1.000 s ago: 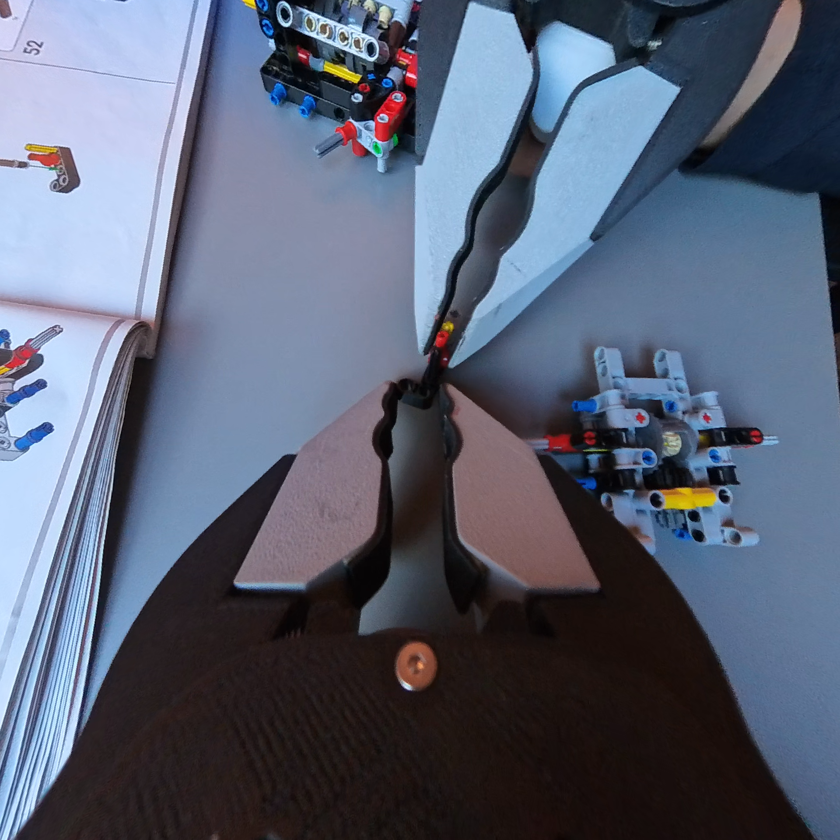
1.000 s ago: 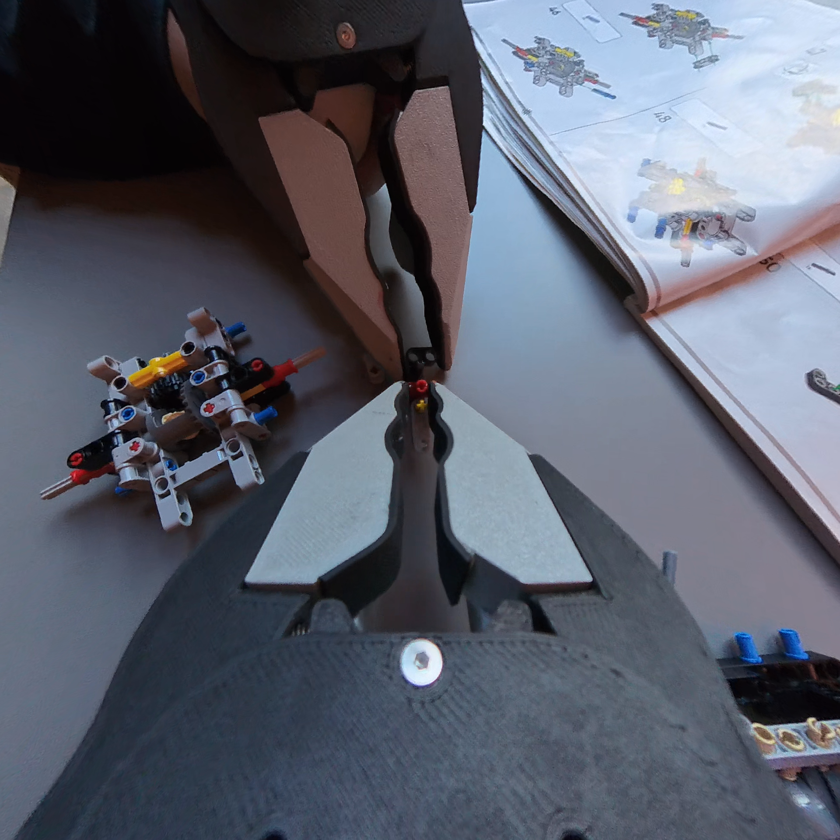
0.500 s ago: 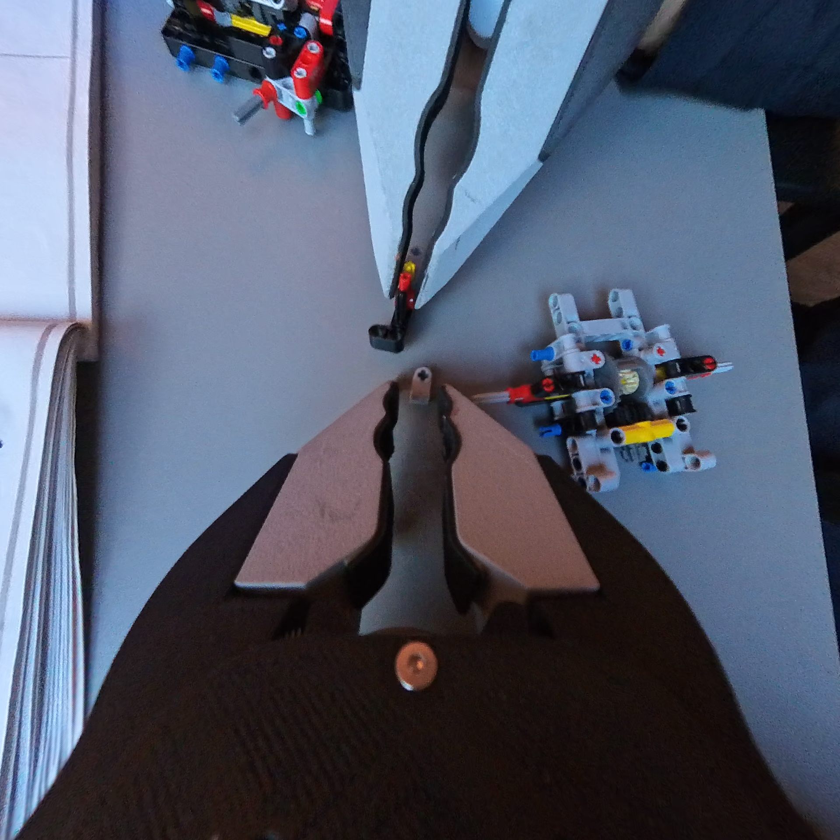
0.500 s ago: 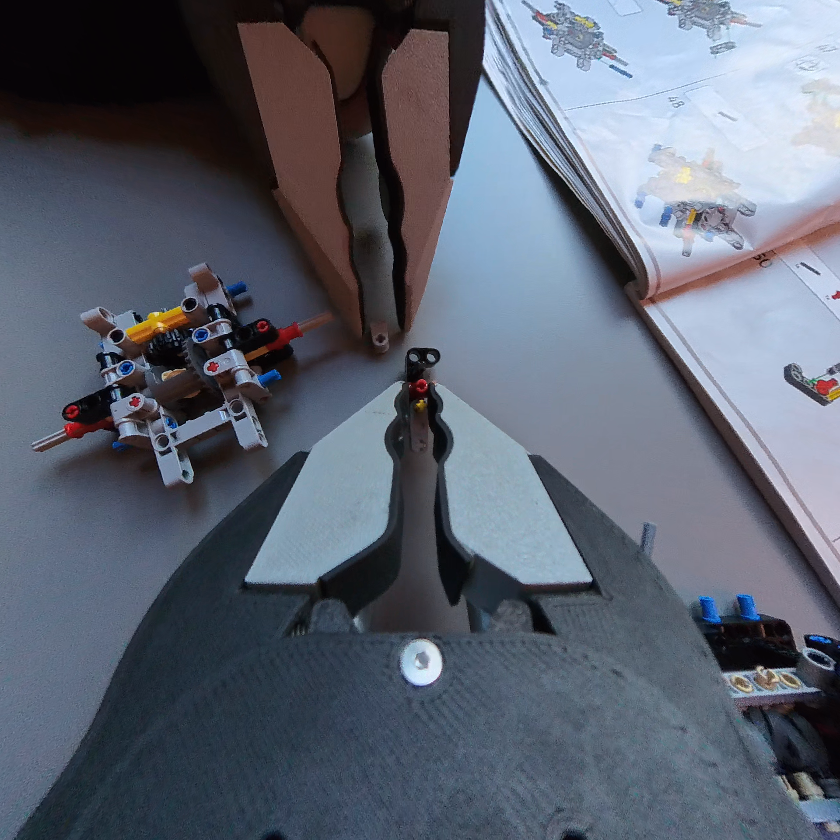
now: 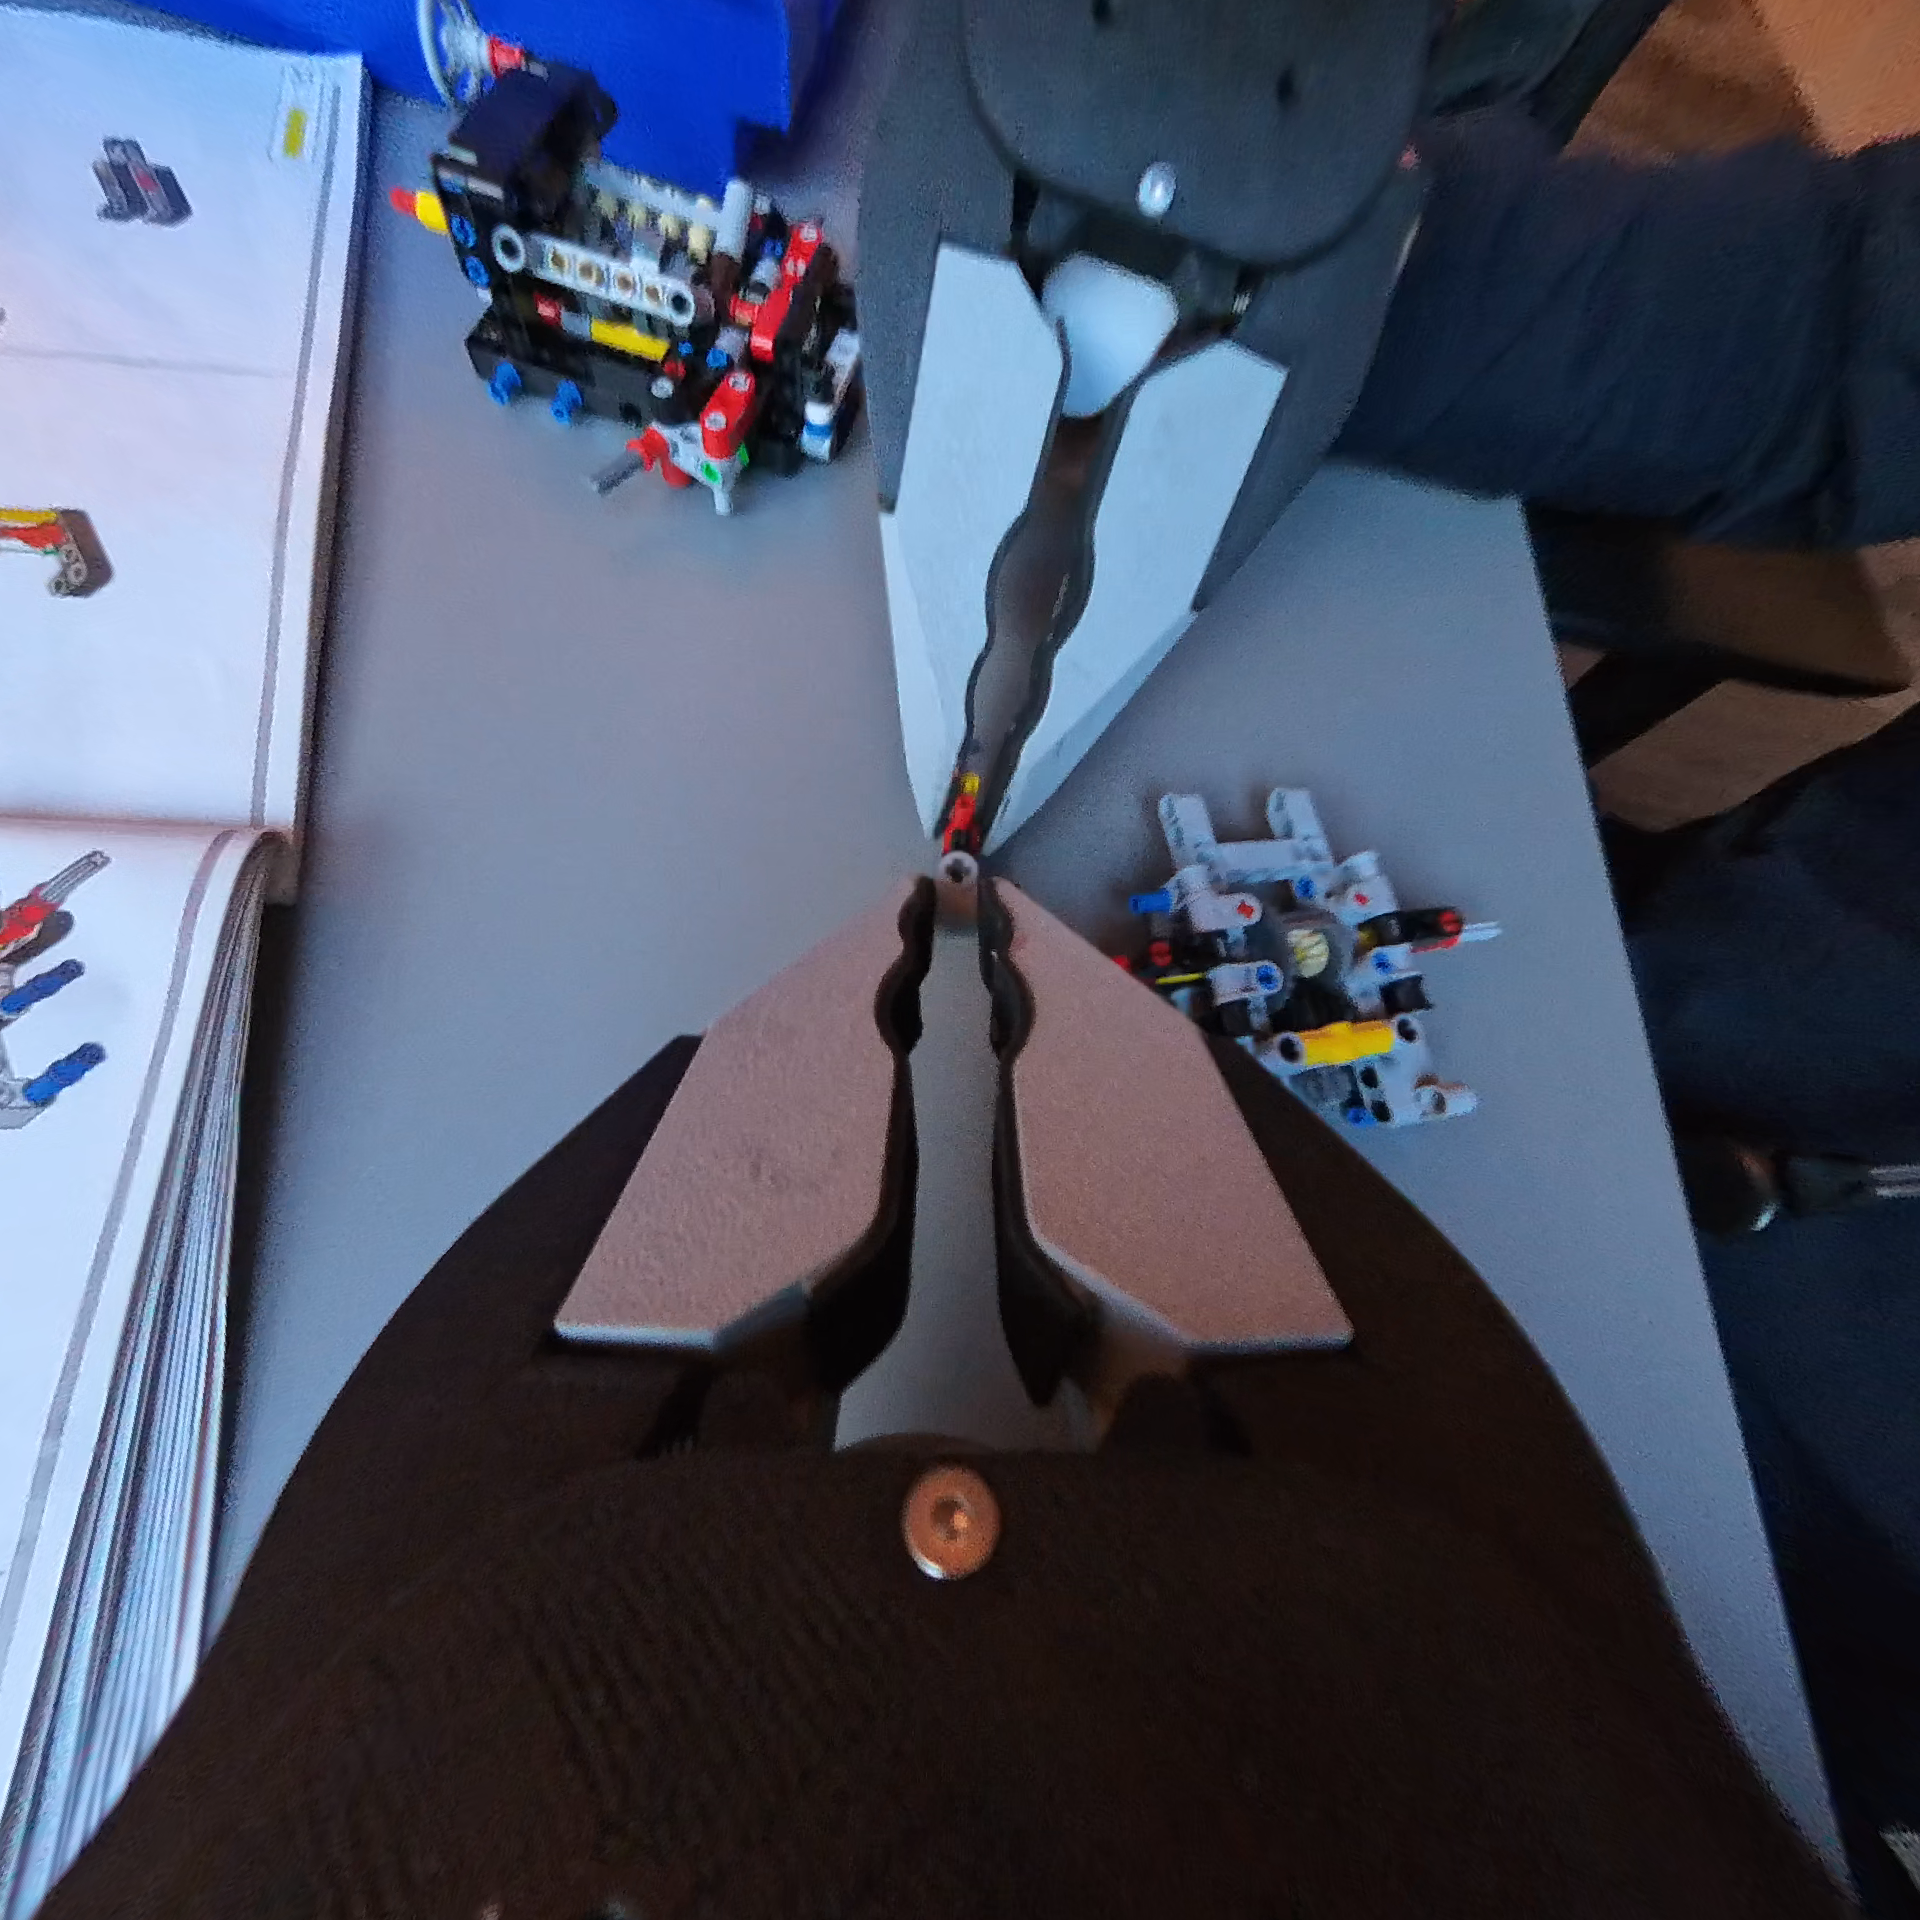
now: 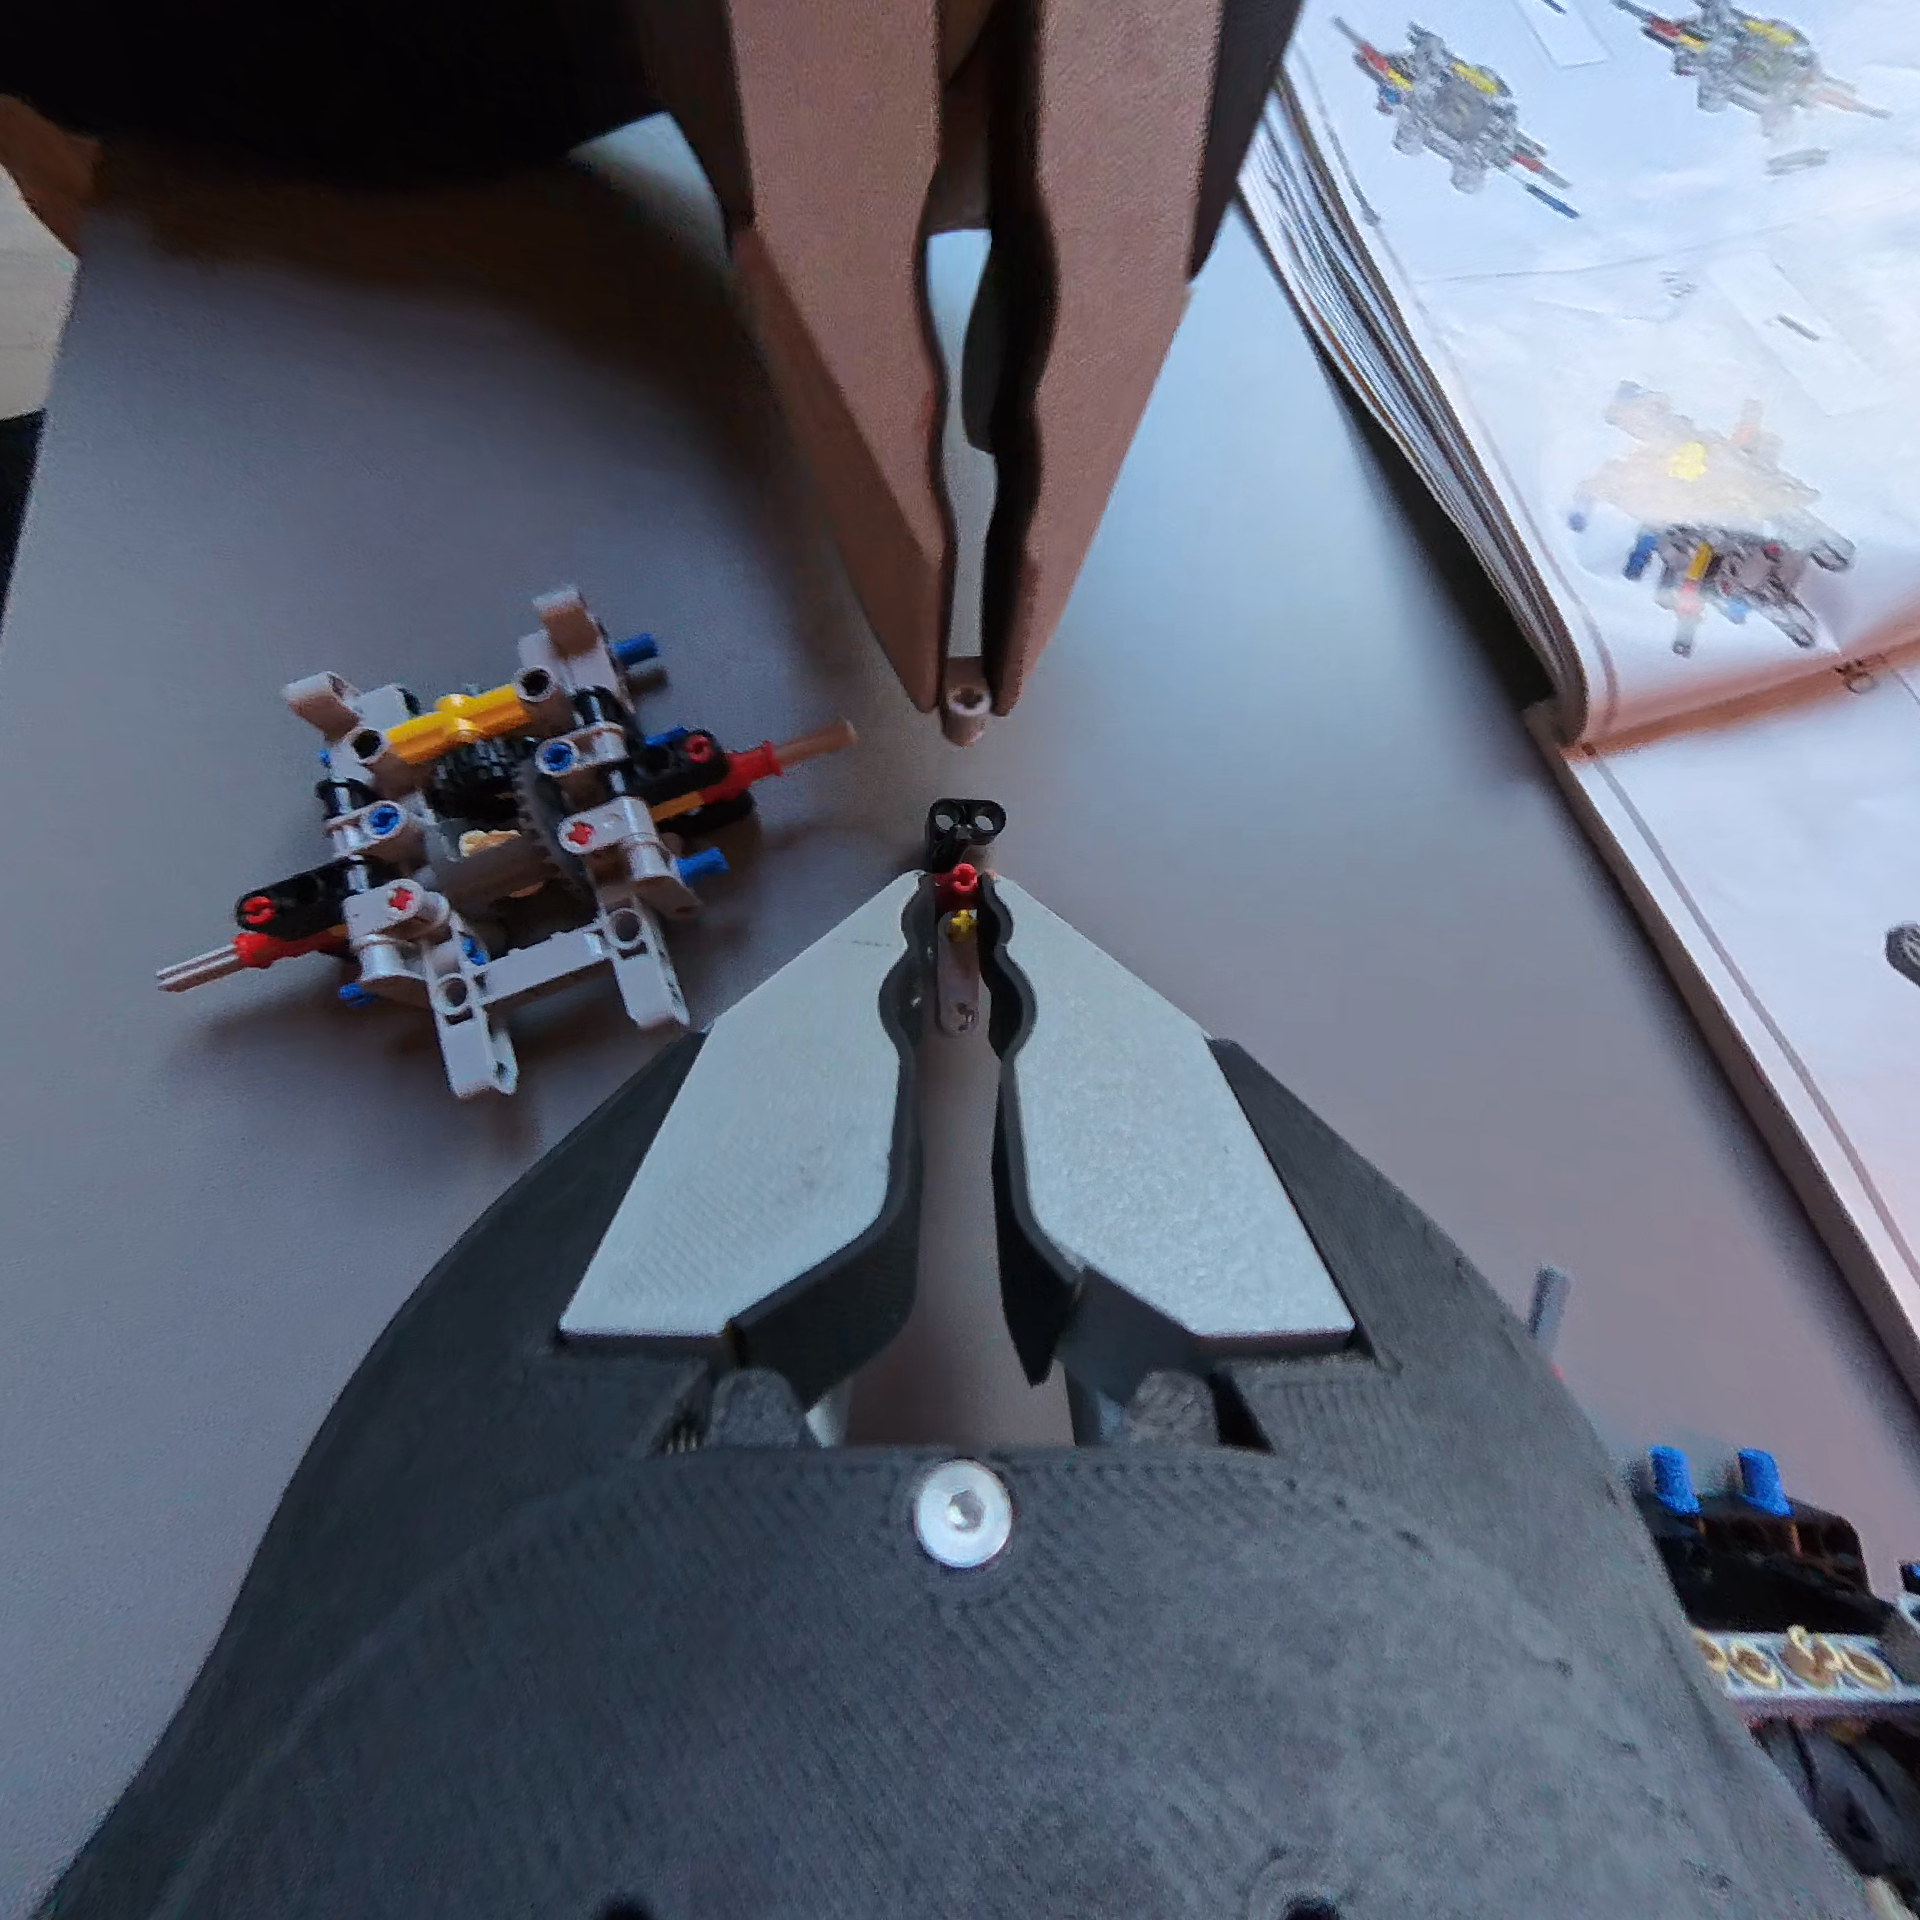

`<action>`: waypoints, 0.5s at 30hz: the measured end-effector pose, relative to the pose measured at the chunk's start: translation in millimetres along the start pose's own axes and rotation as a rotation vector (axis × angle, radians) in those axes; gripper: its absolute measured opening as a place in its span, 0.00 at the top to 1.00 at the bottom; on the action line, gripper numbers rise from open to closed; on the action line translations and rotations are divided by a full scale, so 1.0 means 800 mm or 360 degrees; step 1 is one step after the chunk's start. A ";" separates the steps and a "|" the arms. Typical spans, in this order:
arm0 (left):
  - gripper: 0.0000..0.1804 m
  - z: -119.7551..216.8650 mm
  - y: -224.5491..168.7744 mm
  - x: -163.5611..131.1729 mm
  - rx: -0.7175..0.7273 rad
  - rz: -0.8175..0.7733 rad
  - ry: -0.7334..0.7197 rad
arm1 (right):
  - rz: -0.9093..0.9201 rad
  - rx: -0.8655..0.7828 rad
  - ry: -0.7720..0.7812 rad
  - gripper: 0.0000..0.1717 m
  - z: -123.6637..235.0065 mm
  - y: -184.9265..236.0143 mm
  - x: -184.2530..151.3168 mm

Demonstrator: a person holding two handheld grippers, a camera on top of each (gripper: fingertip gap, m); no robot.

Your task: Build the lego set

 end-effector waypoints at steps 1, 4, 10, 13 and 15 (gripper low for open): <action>0.97 0.001 -0.001 0.002 0.0000 -0.0001 -0.0005 | 0.0004 0.0005 0.0001 0.98 -0.001 0.002 0.002; 0.97 -0.003 -0.005 0.002 0.0026 -0.0047 0.0033 | 0.0028 0.0015 0.0020 0.98 -0.004 0.007 0.004; 0.97 -0.009 -0.010 -0.002 0.0050 -0.0098 0.0112 | 0.0029 0.0017 0.0027 0.98 -0.007 0.008 0.004; 0.97 -0.012 -0.010 -0.005 0.0072 -0.0123 0.0156 | 0.0039 0.0015 0.0025 0.98 -0.008 0.009 0.004; 0.97 -0.013 -0.012 -0.004 0.0070 -0.0136 0.0159 | 0.0048 0.0012 0.0024 0.98 -0.009 0.010 0.005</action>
Point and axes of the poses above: each gripper's, where its closed fingertips meet, z back along the fingers, x out of its top, y = z × x across the jaws, the point moved 3 cm from there along z, back along the fingers, and after that the axes turned 1 degree about y, right-handed, at the moved point
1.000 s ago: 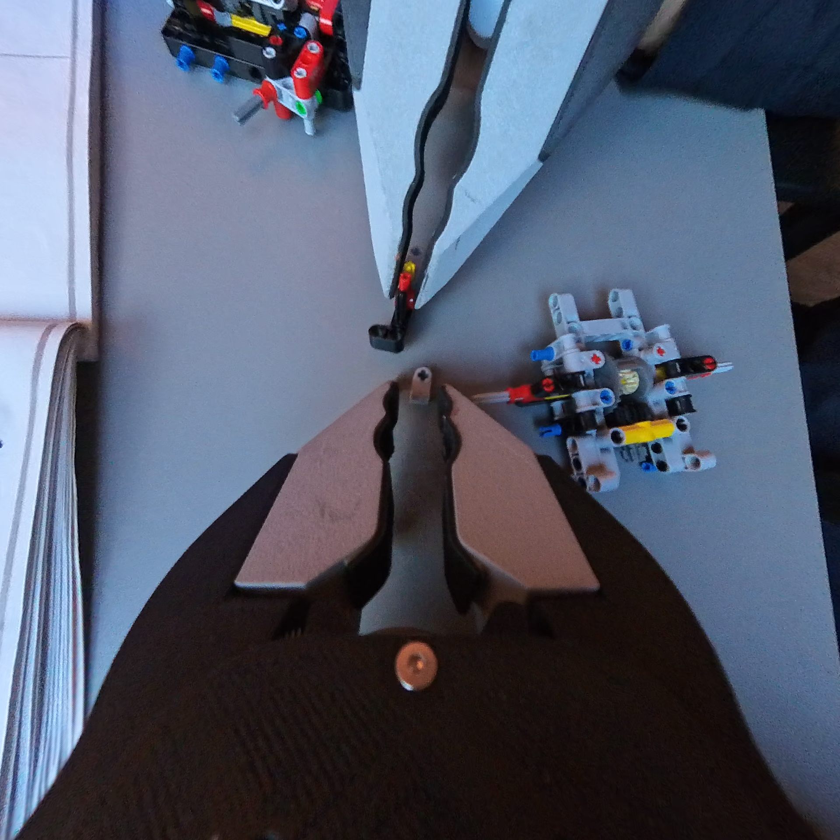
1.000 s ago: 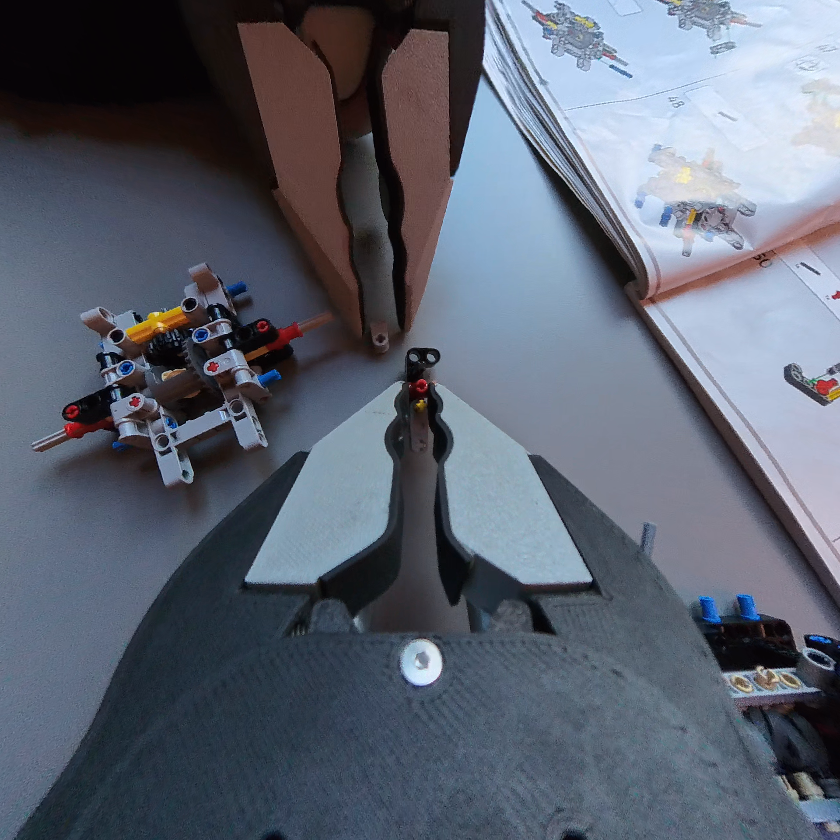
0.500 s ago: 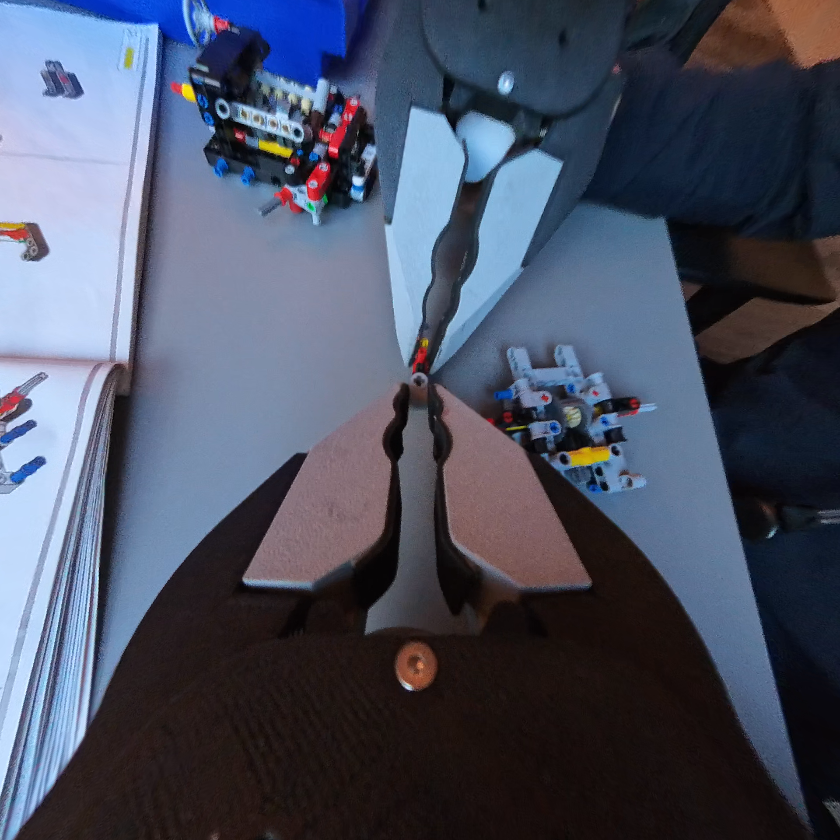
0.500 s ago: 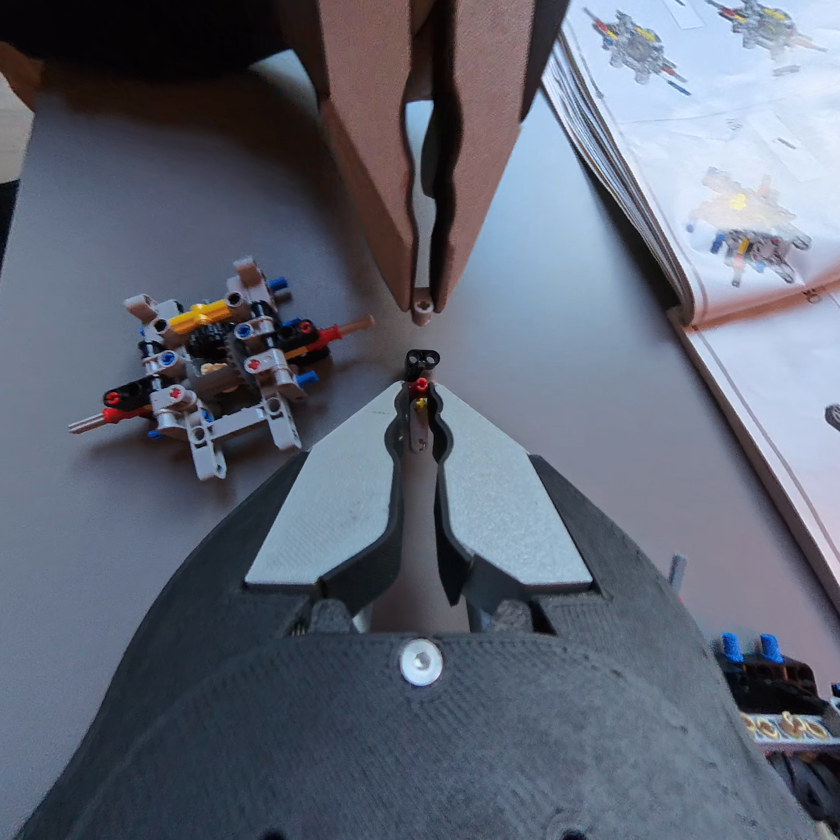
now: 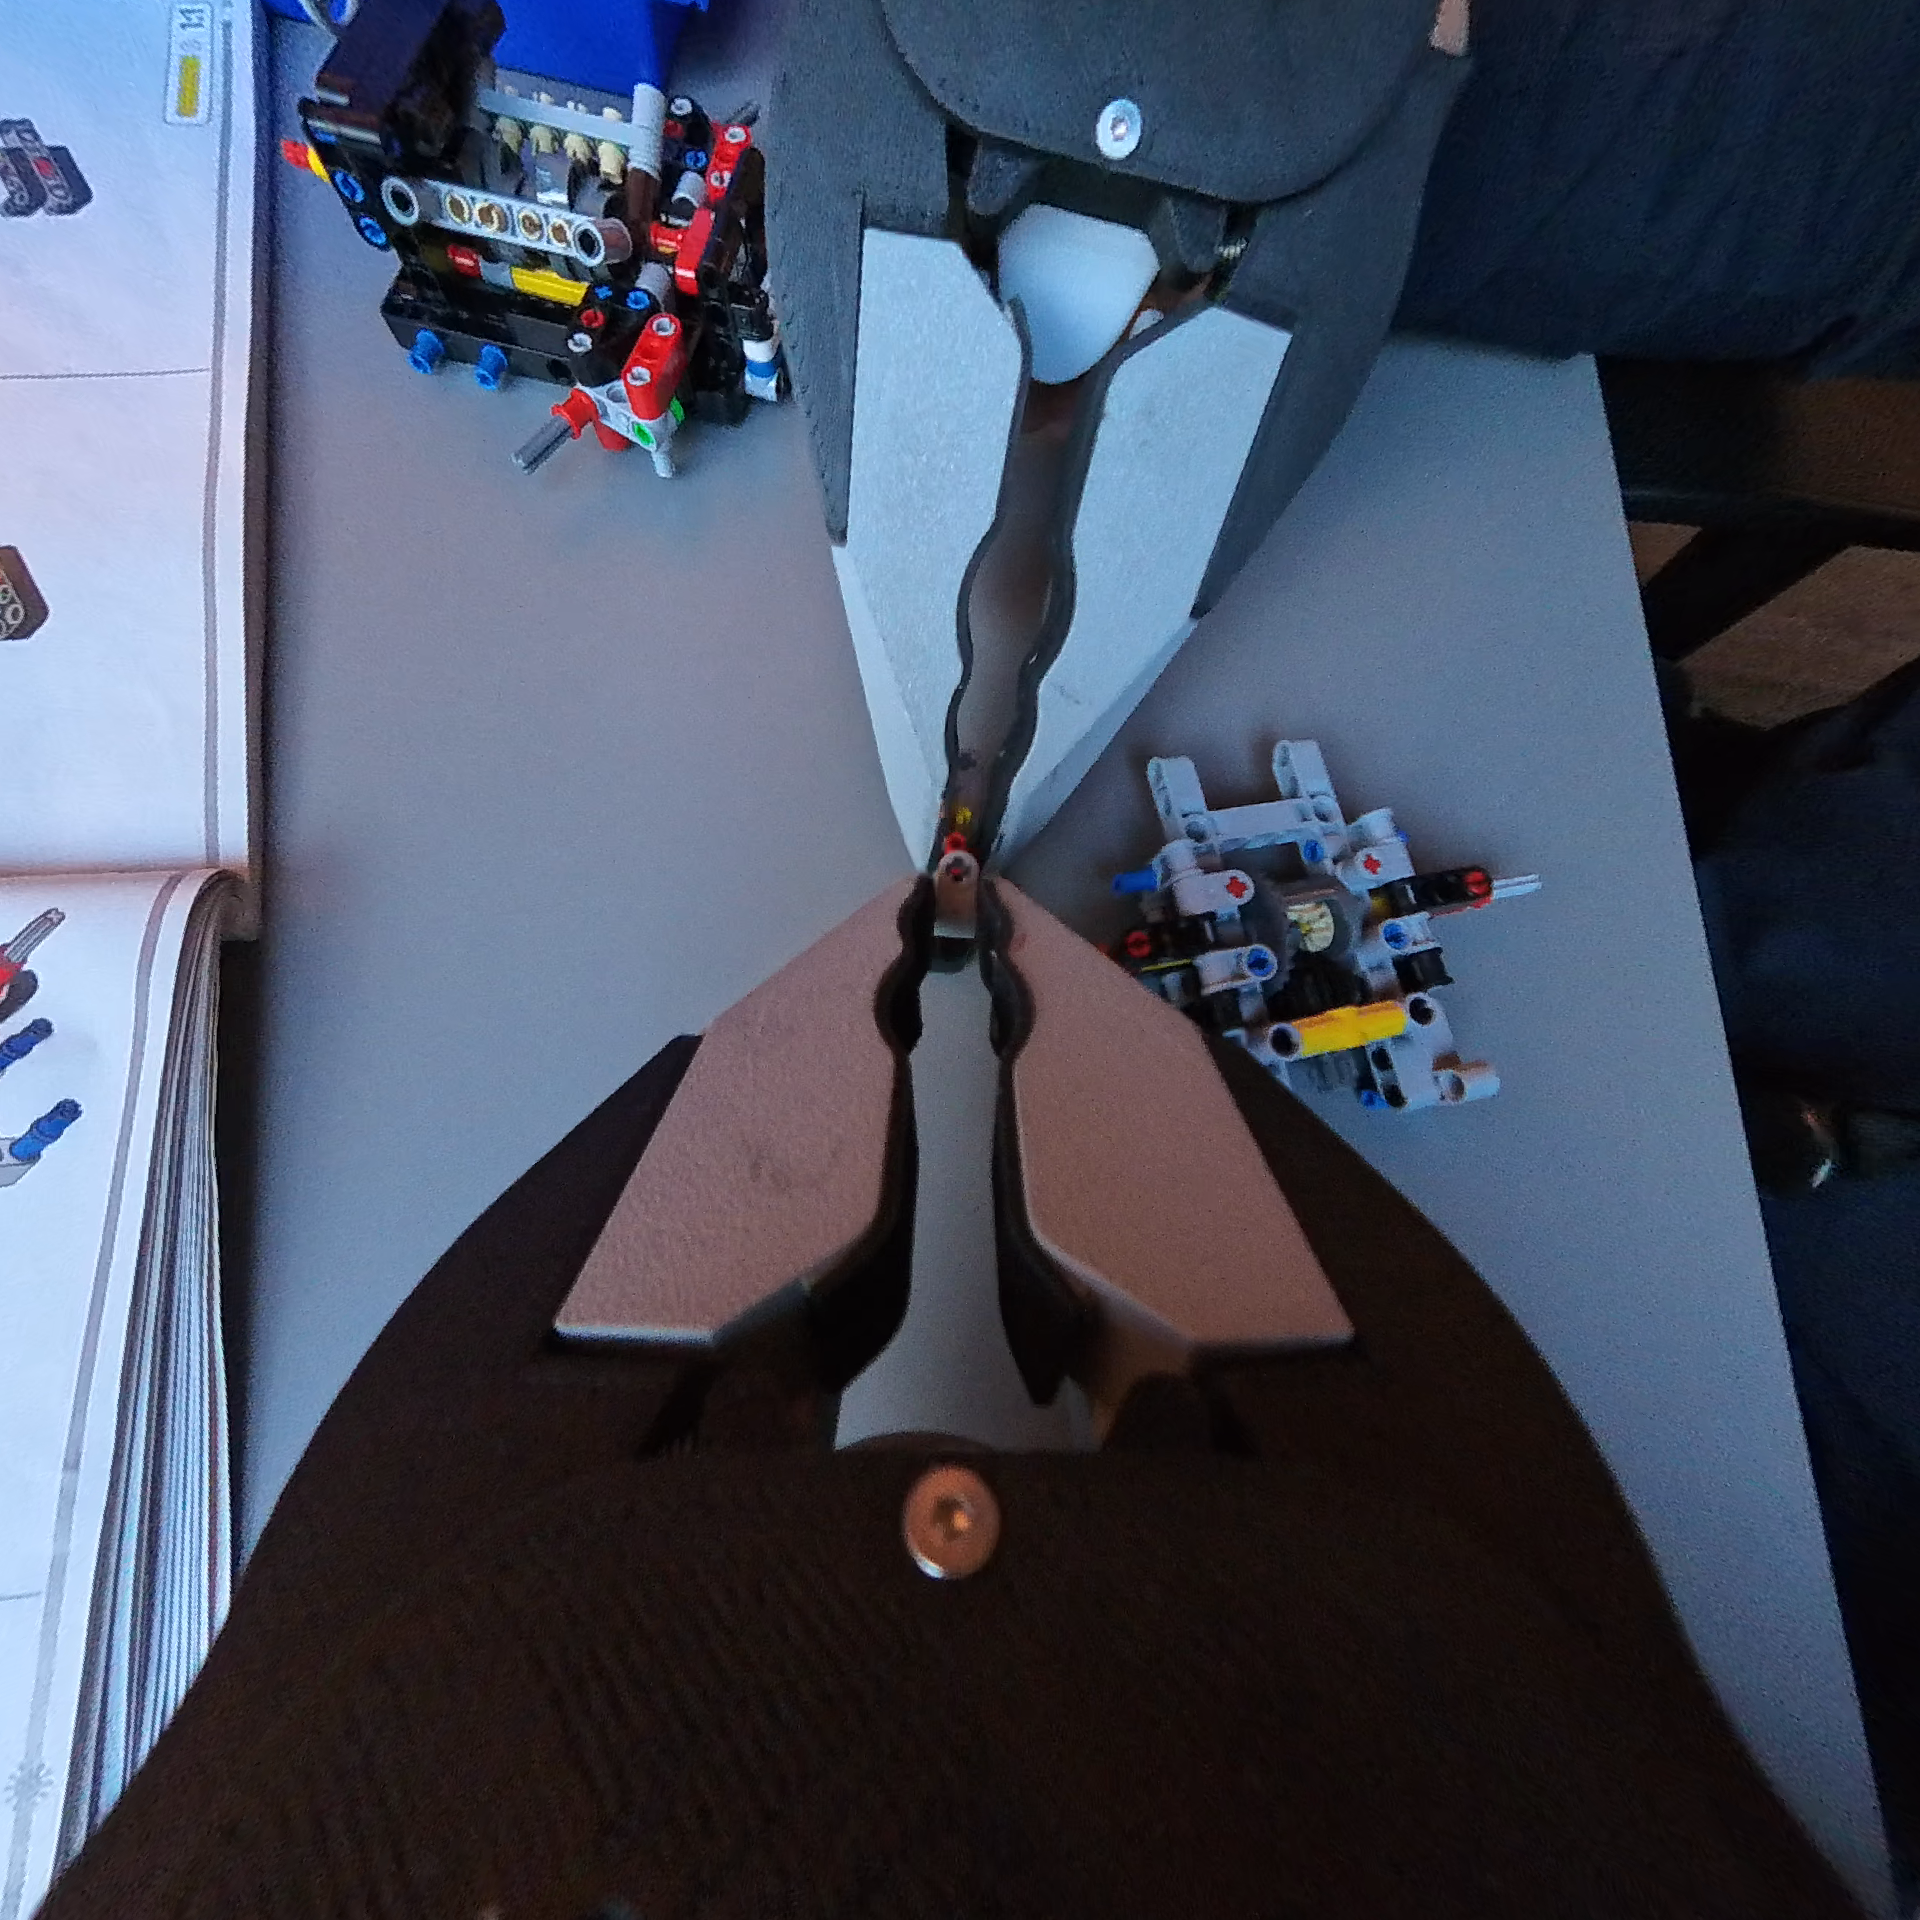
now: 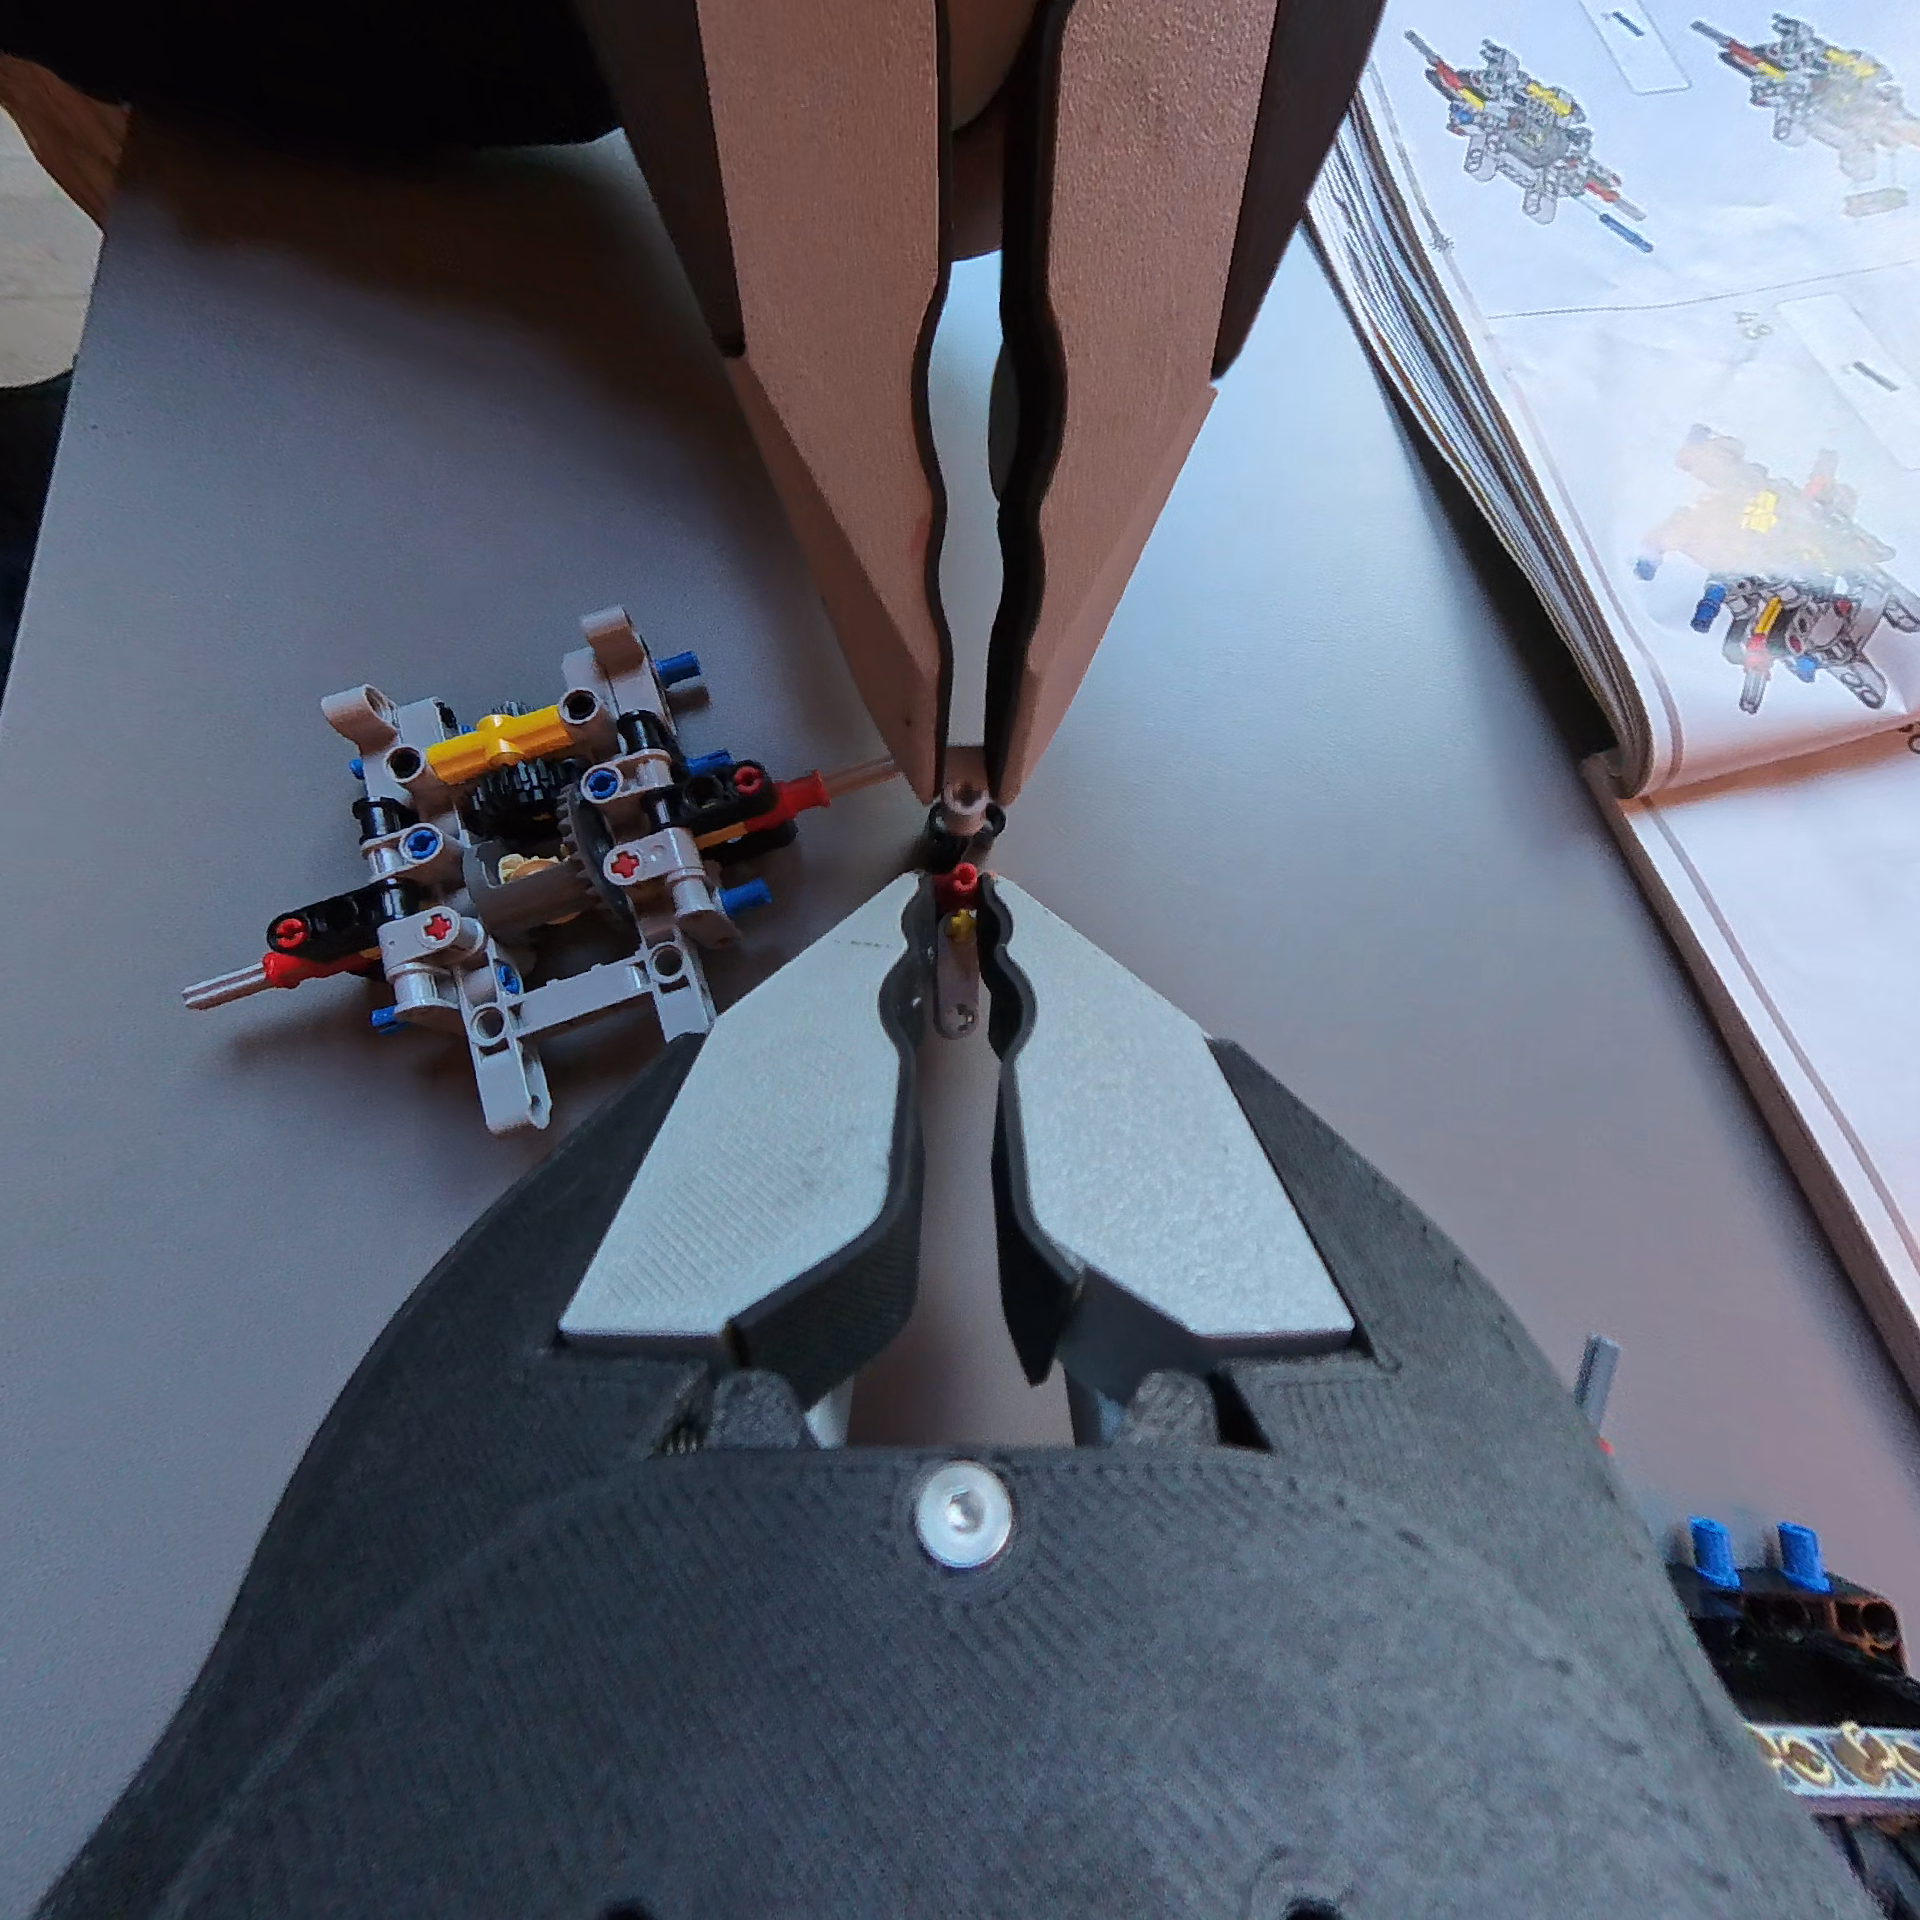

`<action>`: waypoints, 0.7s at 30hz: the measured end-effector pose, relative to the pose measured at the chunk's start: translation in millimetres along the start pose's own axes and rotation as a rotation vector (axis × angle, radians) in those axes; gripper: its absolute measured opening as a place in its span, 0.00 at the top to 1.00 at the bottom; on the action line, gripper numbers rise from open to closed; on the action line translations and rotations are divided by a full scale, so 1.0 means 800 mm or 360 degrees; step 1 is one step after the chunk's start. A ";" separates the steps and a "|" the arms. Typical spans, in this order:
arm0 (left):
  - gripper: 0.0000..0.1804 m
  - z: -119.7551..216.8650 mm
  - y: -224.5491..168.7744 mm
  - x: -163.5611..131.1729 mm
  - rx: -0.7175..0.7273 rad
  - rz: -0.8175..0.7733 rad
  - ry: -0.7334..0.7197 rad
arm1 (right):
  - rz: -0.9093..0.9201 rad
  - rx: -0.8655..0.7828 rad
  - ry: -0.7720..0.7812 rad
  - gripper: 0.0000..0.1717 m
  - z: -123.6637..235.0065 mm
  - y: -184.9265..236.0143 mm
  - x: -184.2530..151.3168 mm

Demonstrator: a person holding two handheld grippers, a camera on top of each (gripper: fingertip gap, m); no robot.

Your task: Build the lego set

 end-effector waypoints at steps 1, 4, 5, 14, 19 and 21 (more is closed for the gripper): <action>0.97 -0.001 -0.001 0.000 0.0002 -0.0008 0.0006 | 0.0003 -0.0003 0.0000 0.98 0.000 0.000 0.000; 0.97 -0.003 -0.002 -0.001 0.0021 -0.0030 0.0033 | 0.0016 -0.0013 0.0001 0.98 -0.001 0.001 0.001; 0.97 -0.002 -0.002 -0.001 0.0021 -0.0032 0.0039 | 0.0019 -0.0017 0.0000 0.98 -0.002 0.000 0.001; 0.97 -0.003 -0.005 -0.002 0.0044 -0.0066 0.0076 | 0.0075 -0.0012 -0.0003 0.97 -0.002 0.005 0.002; 0.97 -0.002 -0.005 -0.002 0.0052 -0.0077 0.0089 | 0.0027 -0.0010 -0.0080 0.92 0.008 -0.001 0.006; 0.97 -0.002 -0.006 -0.002 0.0048 -0.0077 0.0092 | -0.0007 0.0015 -0.0174 0.91 0.013 0.000 0.016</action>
Point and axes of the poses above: each gripper's, where its closed fingertips meet, z back along the fingers, x out of its top, y = z × x across the jaws, the point moved 3 cm from there along z, back along the fingers, and after that the axes turned 1 degree about y, right-handed, at the moved point
